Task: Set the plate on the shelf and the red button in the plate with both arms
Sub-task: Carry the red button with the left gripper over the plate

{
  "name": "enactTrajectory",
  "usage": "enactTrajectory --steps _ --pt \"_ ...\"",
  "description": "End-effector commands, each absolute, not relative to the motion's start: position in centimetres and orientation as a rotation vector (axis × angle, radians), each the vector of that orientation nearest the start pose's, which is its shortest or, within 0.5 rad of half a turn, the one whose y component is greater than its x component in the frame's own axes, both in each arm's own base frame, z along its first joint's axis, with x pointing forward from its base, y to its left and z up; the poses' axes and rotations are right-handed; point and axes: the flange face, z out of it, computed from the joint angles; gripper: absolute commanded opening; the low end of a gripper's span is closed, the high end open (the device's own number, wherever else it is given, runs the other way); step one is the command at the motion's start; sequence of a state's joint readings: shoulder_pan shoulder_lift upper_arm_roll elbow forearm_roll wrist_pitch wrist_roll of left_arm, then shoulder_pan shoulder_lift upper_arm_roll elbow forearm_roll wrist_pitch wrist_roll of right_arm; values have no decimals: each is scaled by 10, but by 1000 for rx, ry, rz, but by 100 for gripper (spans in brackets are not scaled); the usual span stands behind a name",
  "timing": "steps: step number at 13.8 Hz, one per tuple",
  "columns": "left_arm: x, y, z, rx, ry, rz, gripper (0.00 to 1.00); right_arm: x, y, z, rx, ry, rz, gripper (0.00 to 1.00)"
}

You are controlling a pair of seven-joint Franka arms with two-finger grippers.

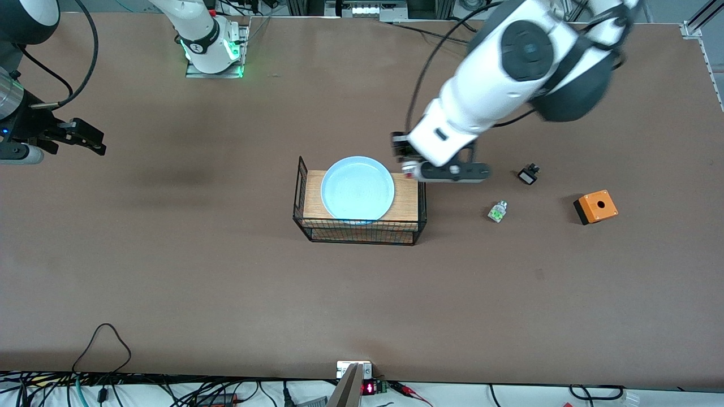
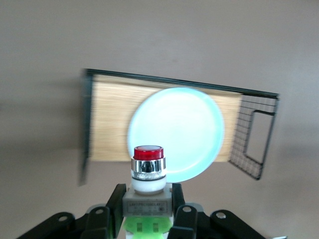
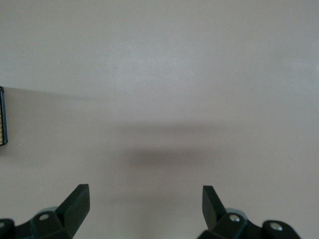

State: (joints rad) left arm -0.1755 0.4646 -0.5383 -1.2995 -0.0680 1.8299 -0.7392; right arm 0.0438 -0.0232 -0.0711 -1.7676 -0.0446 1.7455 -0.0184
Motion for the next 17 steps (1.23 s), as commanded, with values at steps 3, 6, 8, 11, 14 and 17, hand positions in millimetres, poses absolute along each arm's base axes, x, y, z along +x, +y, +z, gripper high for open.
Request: enactTrajectory --steps 3,6,8,11,14,17 --pt "574 -455 446 -3461 -101 170 12 557 -18 564 -3175 -9 4 100" --pt "586 -461 399 -3416 -47 61 13 557 -18 563 -3175 -9 9 100" --pt "590 -462 379 -3377 -9 16 16 557 -18 564 -3177 -9 6 100" --pt "588 -460 365 -3361 12 46 18 557 -18 563 -3177 -9 9 100" --pt "584 -458 360 -3345 3 75 99 557 -18 563 -3177 -9 9 100" --pt "585 -453 390 -3359 -7 22 100 557 -18 563 -3175 -9 9 100"
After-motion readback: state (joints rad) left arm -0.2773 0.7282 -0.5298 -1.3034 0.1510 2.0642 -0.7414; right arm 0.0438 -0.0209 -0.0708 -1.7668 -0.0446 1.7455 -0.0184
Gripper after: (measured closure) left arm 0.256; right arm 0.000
